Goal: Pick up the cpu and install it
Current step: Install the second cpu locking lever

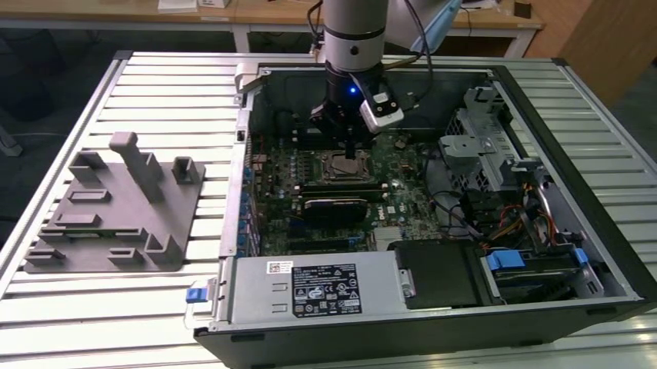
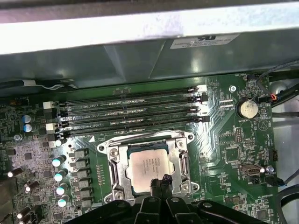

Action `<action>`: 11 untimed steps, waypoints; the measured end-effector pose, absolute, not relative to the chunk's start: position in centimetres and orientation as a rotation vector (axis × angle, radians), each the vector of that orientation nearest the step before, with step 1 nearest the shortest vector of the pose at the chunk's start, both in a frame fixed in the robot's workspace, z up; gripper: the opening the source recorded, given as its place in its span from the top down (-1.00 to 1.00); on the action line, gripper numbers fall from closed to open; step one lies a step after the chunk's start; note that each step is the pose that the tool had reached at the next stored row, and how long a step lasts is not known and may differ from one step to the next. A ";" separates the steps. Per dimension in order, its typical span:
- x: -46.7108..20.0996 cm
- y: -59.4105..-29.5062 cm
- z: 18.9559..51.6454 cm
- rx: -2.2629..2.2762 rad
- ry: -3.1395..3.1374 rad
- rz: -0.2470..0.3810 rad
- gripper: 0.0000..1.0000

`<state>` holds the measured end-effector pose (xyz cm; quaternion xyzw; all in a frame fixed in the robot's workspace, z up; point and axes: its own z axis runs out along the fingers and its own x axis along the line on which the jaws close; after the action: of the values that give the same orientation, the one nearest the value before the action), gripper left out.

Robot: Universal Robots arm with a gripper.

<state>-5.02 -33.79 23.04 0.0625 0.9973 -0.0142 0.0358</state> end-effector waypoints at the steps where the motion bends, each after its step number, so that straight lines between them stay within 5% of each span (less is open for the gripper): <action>1: -5.0 -33.8 23.0 0.192 3.064 -0.043 0.79; 11: -5.0 -34.1 23.0 0.192 3.064 -0.043 0.79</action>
<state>-5.01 -34.09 23.04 0.0625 0.9973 -0.0141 0.0358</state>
